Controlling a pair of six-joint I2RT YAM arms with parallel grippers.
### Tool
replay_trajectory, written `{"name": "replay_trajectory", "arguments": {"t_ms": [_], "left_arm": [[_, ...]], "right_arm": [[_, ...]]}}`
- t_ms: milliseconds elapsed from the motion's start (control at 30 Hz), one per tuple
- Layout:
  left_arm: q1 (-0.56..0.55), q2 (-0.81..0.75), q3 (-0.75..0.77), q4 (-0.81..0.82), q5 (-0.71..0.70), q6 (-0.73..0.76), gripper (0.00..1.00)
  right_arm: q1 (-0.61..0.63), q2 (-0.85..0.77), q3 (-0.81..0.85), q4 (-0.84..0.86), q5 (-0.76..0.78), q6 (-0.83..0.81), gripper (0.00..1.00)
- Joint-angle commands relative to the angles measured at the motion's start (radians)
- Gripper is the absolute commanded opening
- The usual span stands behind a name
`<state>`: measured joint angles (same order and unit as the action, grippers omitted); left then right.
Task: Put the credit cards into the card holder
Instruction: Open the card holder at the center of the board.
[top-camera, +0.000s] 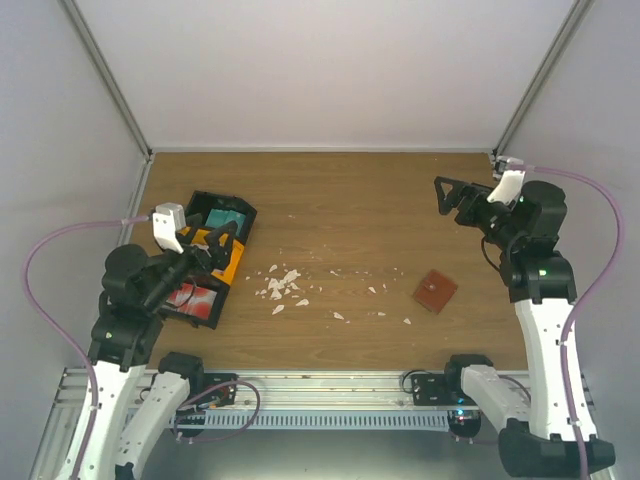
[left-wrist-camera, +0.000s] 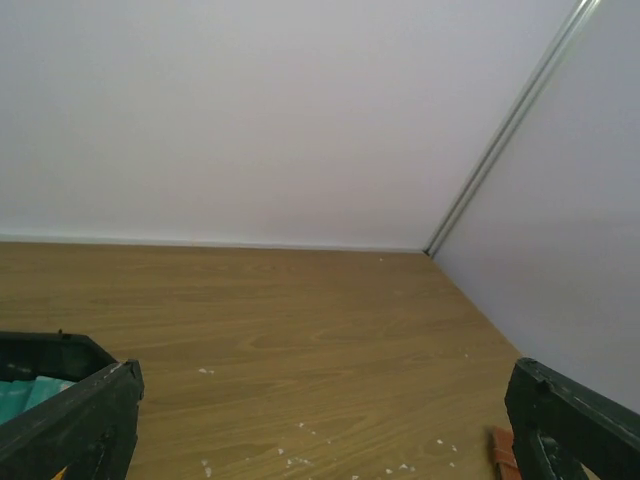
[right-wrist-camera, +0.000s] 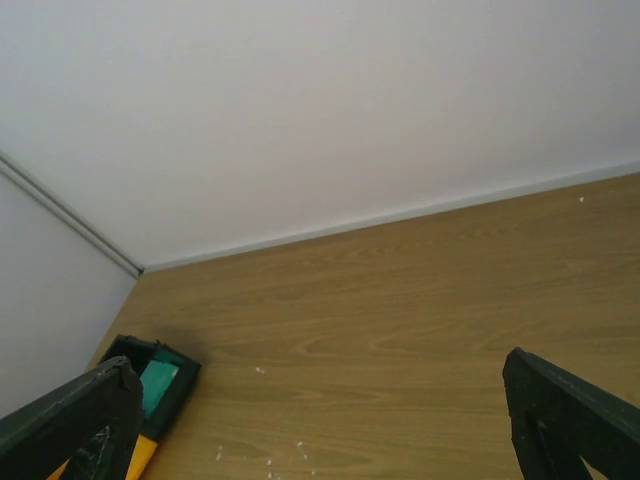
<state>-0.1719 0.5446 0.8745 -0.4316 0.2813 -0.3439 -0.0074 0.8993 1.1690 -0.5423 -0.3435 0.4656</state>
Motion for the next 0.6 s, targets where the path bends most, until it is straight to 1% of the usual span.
{"name": "replay_trajectory", "arguments": {"t_ms": [0, 100, 233, 333, 367, 433, 567], "left_arm": [[0.012, -0.009, -0.037, 0.102, 0.077, -0.039, 0.99], [0.014, -0.026, -0.086, 0.188, 0.198, -0.07, 0.99], [0.016, -0.032, -0.182, 0.317, 0.298, -0.14, 0.99], [0.017, -0.019, -0.231, 0.368, 0.334, -0.176, 0.99], [0.017, -0.012, -0.245, 0.386, 0.346, -0.185, 0.99], [0.018, 0.013, -0.265, 0.406, 0.381, -0.2, 0.99], [0.017, 0.095, -0.312, 0.507, 0.466, -0.253, 0.99]], "right_arm": [[-0.021, 0.008, -0.009, -0.054, -0.064, -0.036, 0.99], [-0.024, 0.027, -0.025, -0.107, -0.007, -0.072, 0.99], [-0.027, 0.006, -0.118, -0.114, 0.109, -0.077, 0.99], [-0.028, -0.02, -0.204, -0.127, 0.242, -0.039, 1.0], [-0.028, -0.027, -0.24, -0.134, 0.305, -0.017, 1.0], [-0.029, -0.035, -0.296, -0.143, 0.384, 0.033, 0.99], [-0.03, -0.017, -0.393, -0.15, 0.452, 0.143, 0.95]]}}
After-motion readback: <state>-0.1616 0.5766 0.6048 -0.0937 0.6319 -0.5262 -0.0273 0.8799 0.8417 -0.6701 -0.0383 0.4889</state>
